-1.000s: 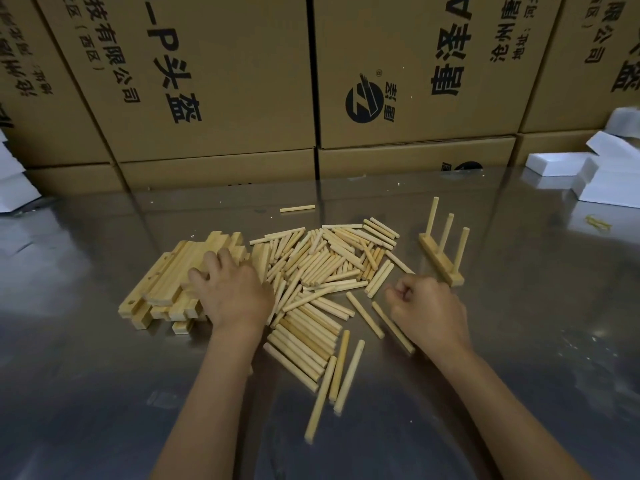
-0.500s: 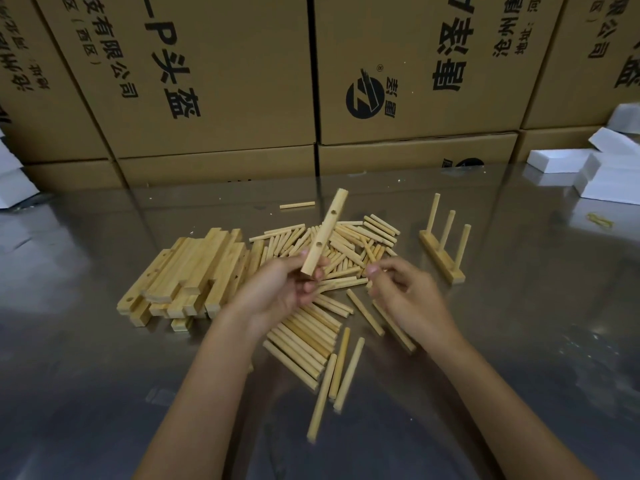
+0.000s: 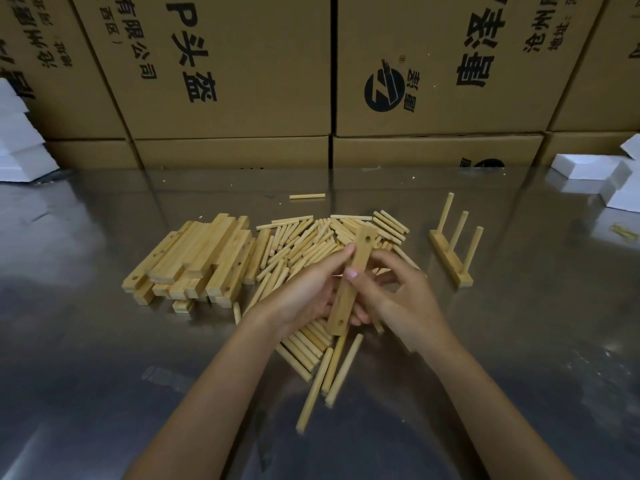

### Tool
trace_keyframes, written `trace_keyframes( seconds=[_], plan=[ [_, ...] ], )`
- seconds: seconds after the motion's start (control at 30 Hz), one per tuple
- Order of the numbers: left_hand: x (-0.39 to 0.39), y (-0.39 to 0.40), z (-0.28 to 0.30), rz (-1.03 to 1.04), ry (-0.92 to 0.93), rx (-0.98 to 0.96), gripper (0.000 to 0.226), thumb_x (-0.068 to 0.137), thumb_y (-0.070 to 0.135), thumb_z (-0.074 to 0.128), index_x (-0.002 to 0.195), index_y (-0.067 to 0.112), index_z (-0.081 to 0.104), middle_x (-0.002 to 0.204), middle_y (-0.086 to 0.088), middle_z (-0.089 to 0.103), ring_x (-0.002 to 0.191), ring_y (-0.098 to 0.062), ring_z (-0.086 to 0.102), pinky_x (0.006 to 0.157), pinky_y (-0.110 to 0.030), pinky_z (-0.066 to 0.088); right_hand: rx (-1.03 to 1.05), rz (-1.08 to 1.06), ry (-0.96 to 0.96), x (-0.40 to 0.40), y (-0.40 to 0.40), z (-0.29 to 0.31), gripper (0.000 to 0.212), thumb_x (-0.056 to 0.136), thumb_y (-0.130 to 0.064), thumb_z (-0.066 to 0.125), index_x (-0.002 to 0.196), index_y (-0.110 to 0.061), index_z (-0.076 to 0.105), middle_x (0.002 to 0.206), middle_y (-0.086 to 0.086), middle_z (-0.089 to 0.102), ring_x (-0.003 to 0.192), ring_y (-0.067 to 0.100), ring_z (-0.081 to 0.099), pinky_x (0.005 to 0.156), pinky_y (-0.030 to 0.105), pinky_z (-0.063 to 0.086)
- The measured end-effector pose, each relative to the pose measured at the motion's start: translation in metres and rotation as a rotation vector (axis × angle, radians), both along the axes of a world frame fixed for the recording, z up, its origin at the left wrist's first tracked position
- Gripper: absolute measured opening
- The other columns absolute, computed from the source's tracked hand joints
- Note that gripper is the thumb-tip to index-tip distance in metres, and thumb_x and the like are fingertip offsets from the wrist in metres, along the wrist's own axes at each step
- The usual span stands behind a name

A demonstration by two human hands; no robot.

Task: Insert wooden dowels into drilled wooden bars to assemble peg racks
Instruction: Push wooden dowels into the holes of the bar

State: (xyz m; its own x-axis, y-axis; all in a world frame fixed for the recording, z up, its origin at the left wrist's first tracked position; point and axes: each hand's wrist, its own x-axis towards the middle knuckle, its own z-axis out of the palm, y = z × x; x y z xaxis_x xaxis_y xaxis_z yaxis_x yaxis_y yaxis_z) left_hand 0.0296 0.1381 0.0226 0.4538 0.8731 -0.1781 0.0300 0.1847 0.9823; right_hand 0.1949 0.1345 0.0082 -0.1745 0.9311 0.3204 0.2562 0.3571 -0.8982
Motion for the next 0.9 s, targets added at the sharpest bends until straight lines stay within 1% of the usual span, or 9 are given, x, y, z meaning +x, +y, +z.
trace_keyframes(
  seconds=[0.07,0.13,0.23,0.3,0.43,0.6,0.7,0.83,0.9],
  plan=[
    [0.001,0.000,-0.003,0.072,-0.037,0.008,0.051,0.098,0.061,0.044,0.124,0.024,0.067,0.112,-0.027,0.067,0.076,-0.026,0.065,0.071,-0.037,0.056,0.089,0.017,-0.172,0.000,0.003,-0.002,0.028,0.090,-0.036,0.068,0.117,-0.027,0.067,0.111,-0.009,0.062,0.099,0.000,0.058,0.083,0.013,0.046],
    [-0.001,0.003,-0.006,0.201,-0.091,-0.003,0.042,0.100,0.050,0.049,0.120,0.019,0.069,0.089,-0.015,0.066,0.065,-0.020,0.062,0.058,-0.033,0.055,0.011,-0.015,-0.111,0.006,0.007,0.001,0.020,0.090,-0.038,0.067,0.109,-0.033,0.067,0.107,-0.013,0.062,0.094,-0.001,0.059,0.078,0.010,0.046],
    [-0.009,0.008,-0.006,0.340,-0.148,-0.019,0.036,0.105,0.038,0.044,0.125,0.013,0.061,0.073,-0.003,0.063,0.057,-0.017,0.059,0.047,-0.027,0.051,-0.072,-0.215,-0.149,0.026,0.016,0.002,0.008,0.095,-0.030,0.061,0.097,-0.027,0.068,0.091,-0.010,0.067,0.088,0.008,0.063,0.077,0.025,0.051],
    [-0.014,0.011,-0.005,0.392,-0.194,-0.031,0.031,0.106,0.031,0.043,0.133,0.019,0.053,0.075,-0.006,0.065,0.058,-0.018,0.062,0.044,-0.027,0.050,-0.146,-0.261,-0.371,0.041,0.020,0.001,0.009,0.092,-0.028,0.063,0.087,-0.023,0.067,0.080,-0.006,0.066,0.081,0.014,0.063,0.074,0.033,0.052],
    [-0.020,0.015,-0.003,0.419,-0.316,-0.082,0.038,0.105,0.023,0.046,0.143,0.024,0.045,0.078,-0.010,0.064,0.061,-0.020,0.066,0.043,-0.028,0.053,-0.319,-0.071,-0.687,0.047,0.018,0.000,0.022,0.079,-0.042,0.078,0.078,-0.022,0.067,0.073,-0.010,0.056,0.069,0.006,0.052,0.056,0.021,0.035],
    [-0.019,0.015,-0.007,0.351,-0.327,-0.115,0.041,0.102,0.023,0.038,0.141,0.022,0.049,0.066,-0.007,0.057,0.053,-0.017,0.057,0.046,-0.030,0.054,-0.252,-0.096,-0.641,0.039,0.016,-0.005,0.013,0.078,-0.031,0.078,0.074,-0.022,0.069,0.087,-0.008,0.056,0.074,0.009,0.056,0.062,0.025,0.045],
    [-0.015,0.015,-0.008,0.366,-0.233,-0.109,0.038,0.104,0.038,0.042,0.128,0.014,0.059,0.061,-0.003,0.055,0.049,-0.014,0.053,0.048,-0.030,0.053,-0.141,-0.146,-0.572,0.033,0.016,-0.010,0.012,0.081,-0.031,0.073,0.072,-0.023,0.069,0.089,-0.011,0.058,0.078,0.008,0.058,0.067,0.024,0.047],
    [-0.013,0.015,-0.008,0.291,-0.117,-0.023,0.029,0.102,0.043,0.048,0.123,0.034,0.066,0.062,0.000,0.055,0.047,-0.011,0.049,0.041,-0.024,0.043,-0.031,-0.096,-0.123,0.023,0.013,-0.002,0.009,0.091,-0.024,0.062,0.084,-0.029,0.062,0.073,-0.004,0.069,0.071,0.016,0.065,0.073,0.043,0.054],
    [-0.010,0.013,-0.007,0.180,-0.116,0.006,0.028,0.102,0.040,0.049,0.124,0.040,0.067,0.066,0.000,0.056,0.048,-0.010,0.046,0.039,-0.022,0.039,0.046,-0.047,-0.045,0.019,0.009,0.000,0.008,0.091,-0.028,0.061,0.086,-0.034,0.061,0.071,-0.002,0.068,0.068,0.027,0.064,0.068,0.050,0.053]
  ],
)
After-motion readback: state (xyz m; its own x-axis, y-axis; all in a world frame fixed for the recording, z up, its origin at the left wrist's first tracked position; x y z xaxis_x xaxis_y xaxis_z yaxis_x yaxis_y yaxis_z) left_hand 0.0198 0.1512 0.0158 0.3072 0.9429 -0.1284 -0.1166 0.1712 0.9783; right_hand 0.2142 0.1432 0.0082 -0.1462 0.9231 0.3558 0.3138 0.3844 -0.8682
